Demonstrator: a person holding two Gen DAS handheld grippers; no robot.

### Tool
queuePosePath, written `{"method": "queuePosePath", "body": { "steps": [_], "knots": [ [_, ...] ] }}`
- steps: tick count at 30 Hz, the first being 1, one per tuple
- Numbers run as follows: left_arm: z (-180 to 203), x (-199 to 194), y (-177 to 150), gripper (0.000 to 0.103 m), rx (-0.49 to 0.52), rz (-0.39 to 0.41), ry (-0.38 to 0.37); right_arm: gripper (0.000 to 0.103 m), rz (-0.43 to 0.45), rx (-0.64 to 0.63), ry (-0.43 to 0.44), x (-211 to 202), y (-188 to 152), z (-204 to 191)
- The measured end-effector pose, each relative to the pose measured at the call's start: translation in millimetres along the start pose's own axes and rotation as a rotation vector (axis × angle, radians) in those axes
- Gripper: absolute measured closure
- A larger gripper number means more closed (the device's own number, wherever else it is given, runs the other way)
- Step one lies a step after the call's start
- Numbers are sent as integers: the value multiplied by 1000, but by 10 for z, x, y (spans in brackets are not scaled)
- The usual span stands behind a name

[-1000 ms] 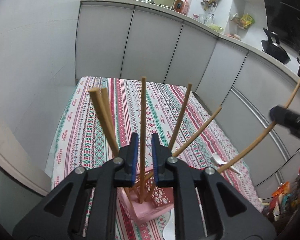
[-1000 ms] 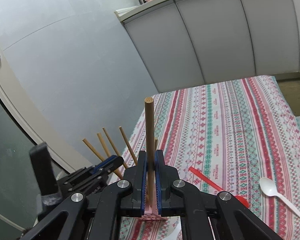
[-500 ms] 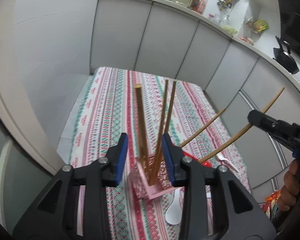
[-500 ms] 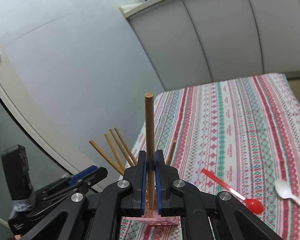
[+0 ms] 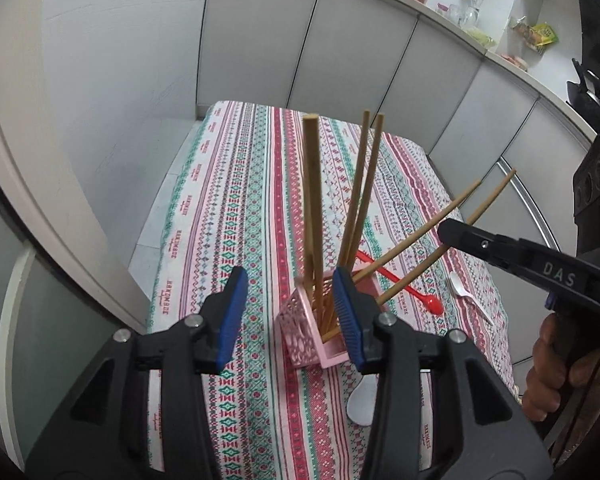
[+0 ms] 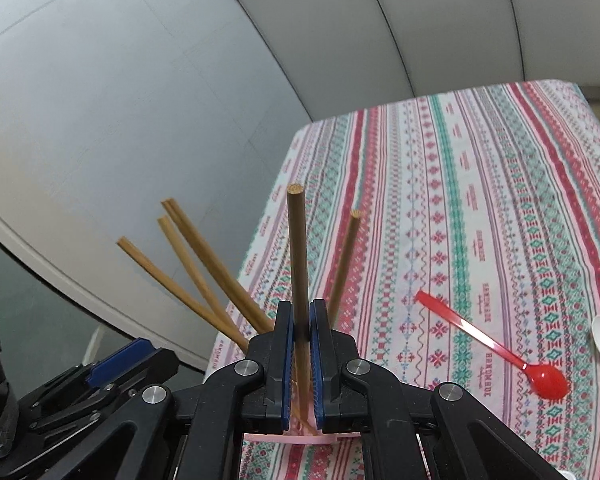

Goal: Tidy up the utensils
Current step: 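Lower both chopsticks into the pink holder and open both grippers, then withdraw both open grippers and move them over the white rice paddles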

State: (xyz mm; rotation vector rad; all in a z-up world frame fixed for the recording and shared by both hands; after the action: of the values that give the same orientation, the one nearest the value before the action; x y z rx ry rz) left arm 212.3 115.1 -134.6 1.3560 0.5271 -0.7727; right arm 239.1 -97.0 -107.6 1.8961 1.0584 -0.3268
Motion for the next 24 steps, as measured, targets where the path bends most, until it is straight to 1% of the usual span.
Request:
{"method": "queuePosePath", "body": {
  "steps": [6, 12, 14, 16, 18, 21, 24],
  "knots": [
    [-46, 27, -16, 56, -3, -22, 8, 96, -23, 9, -21, 90, -18, 42],
    [-47, 29, -29, 53, 2, -28, 15, 91, -17, 12, -37, 78, 2, 46],
    [-33, 25, -29, 51, 5, -31, 17, 83, -9, 11, -41, 40, 13, 38],
    [-8, 27, -32, 46, 10, -32, 18, 60, 5, 12, -42, -24, 17, 26],
    [7, 9, -42, 44, 19, -30, 21, 55, 17, 2, -38, -103, 23, 10],
    [35, -7, -54, 39, 31, -28, 28, 54, 23, -10, -37, -227, 32, 13],
    [56, -38, -64, 36, 41, -30, 36, 51, 30, -10, -39, -369, 22, 42]
  ]
}}
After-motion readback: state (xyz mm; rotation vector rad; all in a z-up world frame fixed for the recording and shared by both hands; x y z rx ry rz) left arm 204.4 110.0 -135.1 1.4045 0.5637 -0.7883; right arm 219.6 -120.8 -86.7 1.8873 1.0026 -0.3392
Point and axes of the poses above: each gripper's, at about its wrist camera, not at the fingertips, and x roughly the way its jaws point, z to its right, y to its top, the point moved 1 cm from there along x, roughly the way its jaws point, and after that the axes turned 7 degrees about y, right-handed, at the moved point
